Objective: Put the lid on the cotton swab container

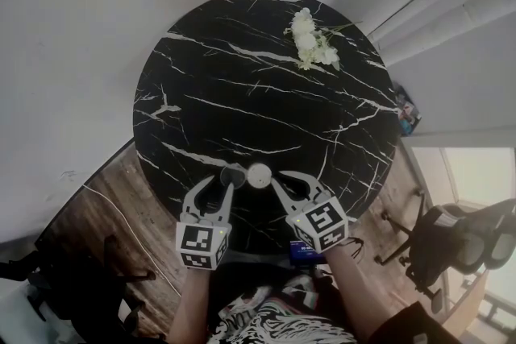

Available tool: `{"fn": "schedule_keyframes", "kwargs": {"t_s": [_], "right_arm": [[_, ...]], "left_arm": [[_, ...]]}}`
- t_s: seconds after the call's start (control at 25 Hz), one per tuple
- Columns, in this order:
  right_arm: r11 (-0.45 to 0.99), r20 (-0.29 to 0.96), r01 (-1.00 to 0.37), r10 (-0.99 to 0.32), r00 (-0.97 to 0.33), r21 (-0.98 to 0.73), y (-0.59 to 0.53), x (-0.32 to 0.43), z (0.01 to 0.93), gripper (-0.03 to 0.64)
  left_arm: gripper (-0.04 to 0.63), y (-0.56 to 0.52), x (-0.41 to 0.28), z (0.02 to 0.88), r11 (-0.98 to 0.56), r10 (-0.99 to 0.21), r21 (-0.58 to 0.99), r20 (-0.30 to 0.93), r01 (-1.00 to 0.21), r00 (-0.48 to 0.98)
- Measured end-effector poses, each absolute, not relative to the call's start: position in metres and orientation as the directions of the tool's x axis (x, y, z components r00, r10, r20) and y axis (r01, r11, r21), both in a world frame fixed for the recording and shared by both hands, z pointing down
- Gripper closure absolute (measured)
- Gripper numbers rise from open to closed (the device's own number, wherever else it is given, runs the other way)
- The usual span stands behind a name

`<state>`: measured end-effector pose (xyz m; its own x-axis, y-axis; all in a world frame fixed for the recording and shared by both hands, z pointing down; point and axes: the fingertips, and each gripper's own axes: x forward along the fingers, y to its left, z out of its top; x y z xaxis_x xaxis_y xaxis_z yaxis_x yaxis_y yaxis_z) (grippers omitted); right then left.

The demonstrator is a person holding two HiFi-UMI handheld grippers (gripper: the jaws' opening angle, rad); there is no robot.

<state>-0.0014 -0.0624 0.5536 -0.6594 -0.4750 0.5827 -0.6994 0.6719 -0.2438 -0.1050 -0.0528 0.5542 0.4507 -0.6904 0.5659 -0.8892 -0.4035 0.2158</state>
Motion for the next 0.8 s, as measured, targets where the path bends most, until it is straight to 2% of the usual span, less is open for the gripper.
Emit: {"fn": "schedule_keyframes", "kwargs": {"t_s": [0.16,0.36,0.8], "right_arm": [[0.674,0.582,-0.696,-0.472,-0.662,-0.246,-0.0627,-0.0014,0.5538,0.597],[0.674,0.584,-0.694,-0.466,-0.665,-0.252,-0.0622,-0.0014,0.5544,0.597],[0.673,0.584,-0.696,-0.469,-0.663,-0.25,-0.0608,-0.0018,0.5545,0.597]], "left_arm": [[0.456,-0.053,-0.1043,0.56,-0.374,-0.677,0.285,0.567,-0.883,0.47],[0.454,-0.0551,-0.1019,0.5621,-0.352,-0.664,0.36,0.554,-0.864,0.502],[0.454,-0.0587,-0.1014,0.5601,-0.343,-0.663,0.396,0.54,-0.852,0.518]]}}
